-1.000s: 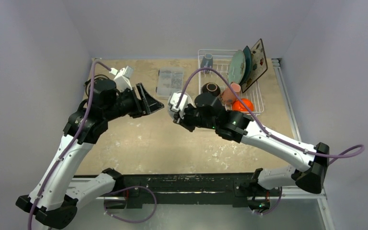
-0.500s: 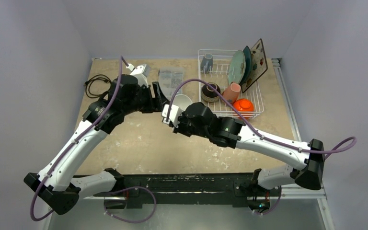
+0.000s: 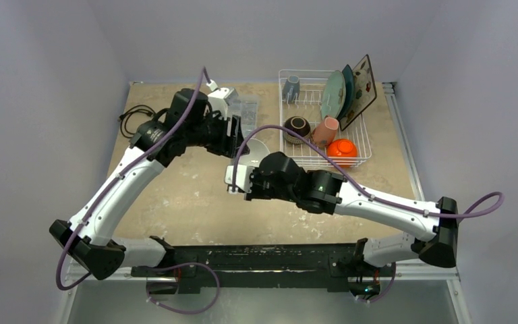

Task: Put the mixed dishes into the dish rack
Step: Pick up the bowl from the dish rack.

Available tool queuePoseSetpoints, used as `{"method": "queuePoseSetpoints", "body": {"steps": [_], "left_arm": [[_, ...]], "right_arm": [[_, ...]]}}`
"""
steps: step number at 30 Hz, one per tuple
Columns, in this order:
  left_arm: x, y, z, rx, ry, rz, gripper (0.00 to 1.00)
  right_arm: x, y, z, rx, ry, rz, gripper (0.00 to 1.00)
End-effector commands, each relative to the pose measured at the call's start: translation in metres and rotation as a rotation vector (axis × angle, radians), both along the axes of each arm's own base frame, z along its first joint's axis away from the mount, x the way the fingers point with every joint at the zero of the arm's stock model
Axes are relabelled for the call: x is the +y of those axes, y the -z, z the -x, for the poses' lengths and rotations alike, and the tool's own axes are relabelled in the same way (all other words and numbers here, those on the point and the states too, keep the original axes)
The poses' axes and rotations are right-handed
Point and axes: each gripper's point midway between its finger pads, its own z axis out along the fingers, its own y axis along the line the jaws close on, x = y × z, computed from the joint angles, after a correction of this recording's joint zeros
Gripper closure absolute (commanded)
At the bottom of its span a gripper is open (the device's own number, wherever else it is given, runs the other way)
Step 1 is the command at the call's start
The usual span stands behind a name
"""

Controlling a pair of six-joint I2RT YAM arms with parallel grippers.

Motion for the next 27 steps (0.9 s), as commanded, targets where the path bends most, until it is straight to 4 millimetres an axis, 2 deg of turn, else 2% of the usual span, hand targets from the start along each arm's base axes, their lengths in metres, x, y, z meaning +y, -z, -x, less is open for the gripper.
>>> {"method": "queuePoseSetpoints", "body": {"steps": [1, 4, 10, 13, 14, 15, 17, 20, 23, 24, 27], "left_arm": [[0.012, 0.017, 0.008, -0.03, 0.054, -0.166, 0.45], [0.025, 0.027, -0.002, -0.061, 0.006, -0.278, 0.51], [0.035, 0.048, -0.012, -0.079, -0.027, -0.424, 0.61], [0.037, 0.055, -0.013, -0.074, -0.027, -0.442, 0.75], [0.038, 0.056, -0.013, -0.081, -0.026, -0.445, 0.83], [0.039, 0.055, -0.014, -0.09, -0.034, -0.446, 0.97], [0.042, 0.05, -0.016, -0.12, -0.062, -0.433, 1.0], [0.043, 0.037, -0.019, -0.17, -0.102, -0.377, 1.0], [0.044, 0.023, -0.025, -0.205, -0.168, -0.267, 1.0], [0.046, 0.017, -0.025, -0.208, -0.188, -0.219, 1.0], [0.049, 0.01, -0.029, -0.16, -0.217, -0.078, 1.0]], "right_arm": [[0.009, -0.029, -0.008, -0.114, 0.014, 0.012, 1.0], [0.011, -0.023, -0.008, -0.131, 0.034, 0.058, 1.0], [0.018, -0.017, -0.01, -0.15, 0.076, 0.099, 1.0], [0.018, -0.019, -0.012, -0.157, 0.102, 0.1, 1.0], [0.019, -0.021, -0.012, -0.16, 0.107, 0.091, 1.0], [0.018, -0.022, -0.012, -0.162, 0.115, 0.08, 1.0], [0.017, -0.022, -0.013, -0.164, 0.129, 0.061, 0.97], [0.012, -0.016, -0.013, -0.154, 0.158, 0.035, 0.79], [0.009, -0.019, -0.011, -0.135, 0.187, -0.052, 0.45], [0.008, -0.02, -0.01, -0.128, 0.194, -0.079, 0.3], [-0.003, -0.028, -0.01, -0.119, 0.241, -0.174, 0.03]]}}
